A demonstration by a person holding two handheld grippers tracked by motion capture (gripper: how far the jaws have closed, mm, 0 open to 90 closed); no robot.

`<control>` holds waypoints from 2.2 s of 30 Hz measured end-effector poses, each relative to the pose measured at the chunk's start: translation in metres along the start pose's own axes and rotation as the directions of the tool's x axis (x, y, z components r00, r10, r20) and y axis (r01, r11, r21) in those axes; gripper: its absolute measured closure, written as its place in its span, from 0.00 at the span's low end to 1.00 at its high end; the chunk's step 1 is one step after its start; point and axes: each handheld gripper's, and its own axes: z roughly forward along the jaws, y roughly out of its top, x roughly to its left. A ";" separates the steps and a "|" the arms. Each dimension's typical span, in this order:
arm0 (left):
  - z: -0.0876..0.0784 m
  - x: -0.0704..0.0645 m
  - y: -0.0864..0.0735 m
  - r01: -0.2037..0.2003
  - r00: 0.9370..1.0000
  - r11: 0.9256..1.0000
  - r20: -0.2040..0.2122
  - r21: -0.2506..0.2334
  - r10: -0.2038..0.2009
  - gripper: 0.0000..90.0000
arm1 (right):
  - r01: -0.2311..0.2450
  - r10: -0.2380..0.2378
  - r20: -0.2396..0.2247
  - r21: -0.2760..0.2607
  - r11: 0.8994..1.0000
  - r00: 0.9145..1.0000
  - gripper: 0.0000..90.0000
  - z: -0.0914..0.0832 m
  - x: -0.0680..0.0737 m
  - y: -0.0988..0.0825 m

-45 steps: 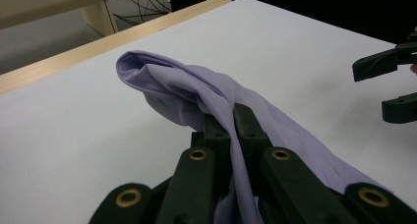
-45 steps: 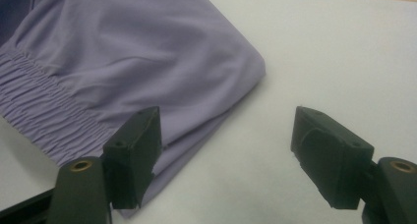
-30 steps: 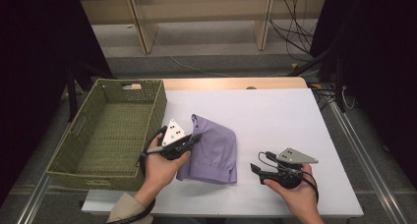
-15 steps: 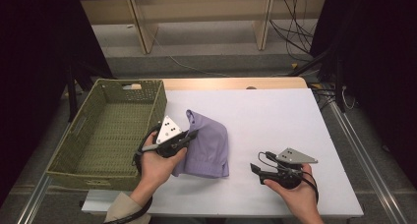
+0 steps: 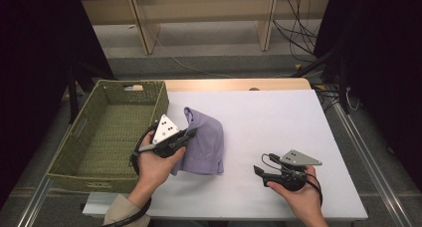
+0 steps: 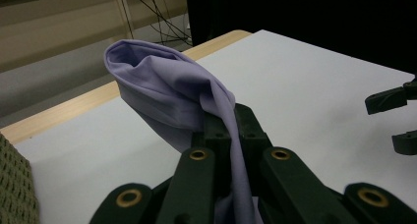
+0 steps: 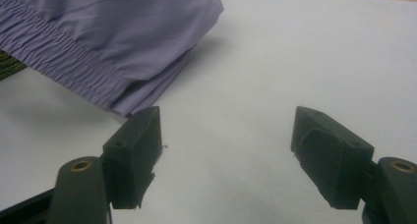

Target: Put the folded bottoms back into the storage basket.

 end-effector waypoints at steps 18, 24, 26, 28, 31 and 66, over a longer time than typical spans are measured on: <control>-0.010 0.006 0.008 -0.016 0.999 0.999 -0.030 -0.033 0.015 0.96 | 0.002 -0.002 -0.002 -0.002 1.000 1.000 0.31 0.001 0.000 -0.001; -0.014 0.007 0.010 -0.027 0.999 0.999 -0.037 -0.037 0.025 0.96 | 0.002 -0.002 -0.003 -0.001 1.000 1.000 0.31 0.001 -0.001 -0.001; -0.015 0.008 0.011 -0.029 0.999 0.999 -0.041 -0.041 0.027 0.96 | 0.002 -0.002 -0.003 0.000 1.000 1.000 0.31 0.001 -0.001 -0.001; -0.016 0.008 0.012 -0.029 0.999 0.999 -0.043 -0.045 0.027 0.96 | 0.001 -0.001 -0.003 -0.002 1.000 1.000 0.31 0.001 -0.001 -0.001; -0.018 0.009 0.013 -0.031 0.998 0.998 -0.050 -0.053 0.028 0.96 | 0.001 -0.001 -0.003 -0.001 1.000 1.000 0.31 0.002 -0.001 -0.001; -0.036 0.021 0.024 -0.050 0.994 0.993 -0.103 -0.103 0.040 0.96 | 0.003 -0.003 -0.002 0.002 1.000 1.000 0.31 0.002 -0.001 -0.001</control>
